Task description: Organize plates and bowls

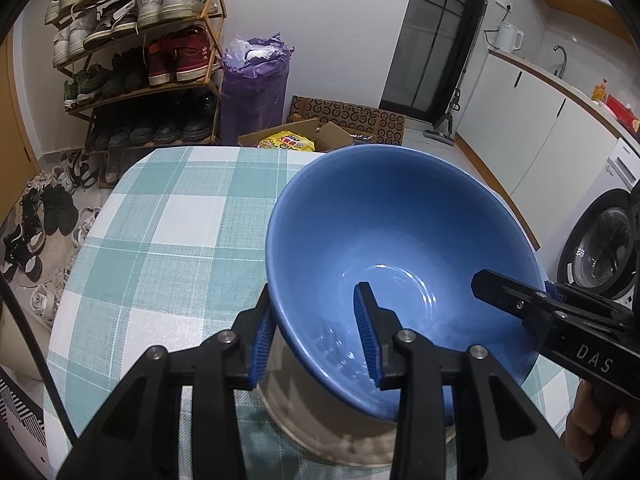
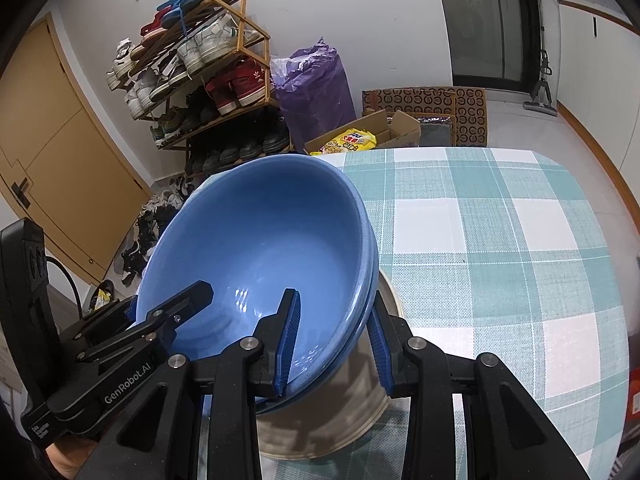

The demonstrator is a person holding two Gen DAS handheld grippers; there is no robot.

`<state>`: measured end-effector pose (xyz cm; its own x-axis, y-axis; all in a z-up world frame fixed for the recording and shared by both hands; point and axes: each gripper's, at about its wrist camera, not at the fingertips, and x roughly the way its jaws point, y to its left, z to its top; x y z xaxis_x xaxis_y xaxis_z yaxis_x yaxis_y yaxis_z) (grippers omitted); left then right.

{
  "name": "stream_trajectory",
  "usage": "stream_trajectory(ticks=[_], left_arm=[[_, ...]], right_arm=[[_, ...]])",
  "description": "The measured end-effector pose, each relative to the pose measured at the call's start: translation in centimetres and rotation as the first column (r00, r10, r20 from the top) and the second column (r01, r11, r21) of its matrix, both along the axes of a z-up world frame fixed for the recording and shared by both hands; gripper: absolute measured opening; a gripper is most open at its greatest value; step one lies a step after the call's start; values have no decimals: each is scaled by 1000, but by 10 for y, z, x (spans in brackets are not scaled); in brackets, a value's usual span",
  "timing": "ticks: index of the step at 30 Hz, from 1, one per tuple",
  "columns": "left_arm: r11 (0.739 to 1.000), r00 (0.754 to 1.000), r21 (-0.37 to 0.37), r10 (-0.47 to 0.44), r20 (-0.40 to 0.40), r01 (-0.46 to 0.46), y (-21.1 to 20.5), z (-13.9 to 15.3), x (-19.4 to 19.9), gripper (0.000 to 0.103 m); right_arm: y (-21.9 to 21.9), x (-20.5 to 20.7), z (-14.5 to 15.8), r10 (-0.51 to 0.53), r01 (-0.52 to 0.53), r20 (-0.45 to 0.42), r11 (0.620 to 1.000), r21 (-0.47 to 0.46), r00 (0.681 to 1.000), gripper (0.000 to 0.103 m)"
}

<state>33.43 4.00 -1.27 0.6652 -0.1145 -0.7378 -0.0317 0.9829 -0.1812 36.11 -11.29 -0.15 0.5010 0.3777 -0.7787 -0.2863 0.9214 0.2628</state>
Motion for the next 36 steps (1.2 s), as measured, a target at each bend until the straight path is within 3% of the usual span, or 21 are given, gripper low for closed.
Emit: stream_trajectory(ticks=[5,7,13,14,16,18,20,23,25,36], left_arm=[[1000,1000,14,-20,2,20,-1,1,-3,45],[999,1000,26,-26,15,26,-2,4,-7,53],[994,997,95,-59,52,54,-8,21,-27,60],[993,996,102,-60,59,53,-8,24,-31,65],[993,995,109,-60,82,51,-8,32,-41,76],[992,992,116,-63,113,50,-7,41,-52,78],[991,989,125,-71,126,55,-7,47,-62,79],[990,984,134,-73,163,51,-6,57,-79,99],[990,978,132,-74,193,49,-5,63,-90,99],[987,964,155,-68,259,28,-6,72,-139,103]], right_arm=[[-1,0,1,7,-7,5,1000,1,1000,34],[-2,-2,3,15,-15,12,1000,-2,1000,38],[-8,-17,17,44,-43,70,999,-11,997,50],[-10,-22,21,47,-47,81,999,-5,996,51],[-15,-29,28,49,-50,94,999,9,994,60],[-19,-38,35,48,-51,120,998,25,992,75],[-24,-49,45,48,-54,152,998,39,987,82],[-29,-66,56,47,-58,192,997,54,980,91],[-32,-76,62,51,-66,216,996,64,975,101],[-33,-140,75,103,-122,349,992,33,931,102]])
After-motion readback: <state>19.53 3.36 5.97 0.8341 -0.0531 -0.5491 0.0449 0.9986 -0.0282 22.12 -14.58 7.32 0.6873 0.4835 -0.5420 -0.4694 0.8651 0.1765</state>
